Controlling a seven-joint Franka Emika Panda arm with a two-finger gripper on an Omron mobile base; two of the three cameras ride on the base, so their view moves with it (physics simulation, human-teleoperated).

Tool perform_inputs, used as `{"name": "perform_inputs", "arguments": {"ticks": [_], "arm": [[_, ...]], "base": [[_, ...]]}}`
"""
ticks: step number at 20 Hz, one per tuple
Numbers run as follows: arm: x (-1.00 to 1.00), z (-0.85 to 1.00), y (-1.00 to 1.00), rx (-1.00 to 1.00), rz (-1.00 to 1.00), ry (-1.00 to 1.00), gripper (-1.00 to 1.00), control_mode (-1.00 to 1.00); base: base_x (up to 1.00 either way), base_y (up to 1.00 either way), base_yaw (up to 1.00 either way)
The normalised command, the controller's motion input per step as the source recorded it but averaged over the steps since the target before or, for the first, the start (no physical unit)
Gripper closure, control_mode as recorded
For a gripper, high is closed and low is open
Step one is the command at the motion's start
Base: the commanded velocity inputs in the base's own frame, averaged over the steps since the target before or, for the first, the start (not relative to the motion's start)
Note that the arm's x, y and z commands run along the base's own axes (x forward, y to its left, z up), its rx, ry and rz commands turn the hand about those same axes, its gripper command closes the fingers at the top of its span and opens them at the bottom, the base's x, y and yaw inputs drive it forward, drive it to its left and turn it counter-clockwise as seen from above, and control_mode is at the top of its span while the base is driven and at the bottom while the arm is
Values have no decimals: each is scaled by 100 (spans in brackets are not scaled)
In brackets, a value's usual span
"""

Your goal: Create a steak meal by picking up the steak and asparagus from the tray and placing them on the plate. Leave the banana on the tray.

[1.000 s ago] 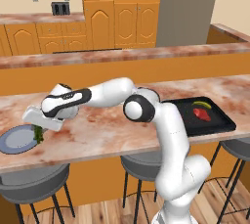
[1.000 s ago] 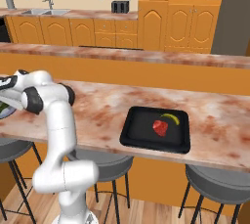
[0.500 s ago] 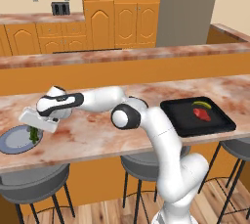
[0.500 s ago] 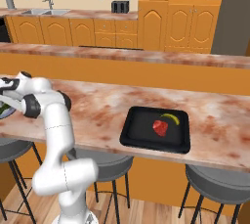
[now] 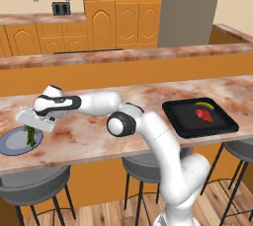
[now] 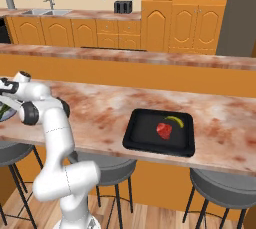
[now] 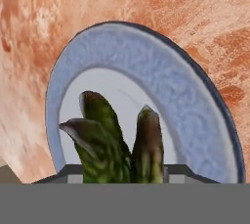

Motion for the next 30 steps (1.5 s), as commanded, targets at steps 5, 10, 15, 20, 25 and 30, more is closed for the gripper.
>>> {"name": "perform_inputs", "arguments": {"ticks": [5,10,15,20,25,30], "arm": [[-6,0,-1,0,-5,-2,-100,-100],[-31,0,-39,0,-10,0,-100,-100],[-72,0,-92,0,-11,0,-100,-100],[-85,12,-100,0,-7,-3,-100,-100],[-52,50,-100,1,-1,-6,-100,-100],[-27,64,-100,0,0,-2,-100,-100]], "base": [[0,0,0],[0,0,0],[0,0,0],[0,0,0],[0,0,0],[0,0,0]]}}
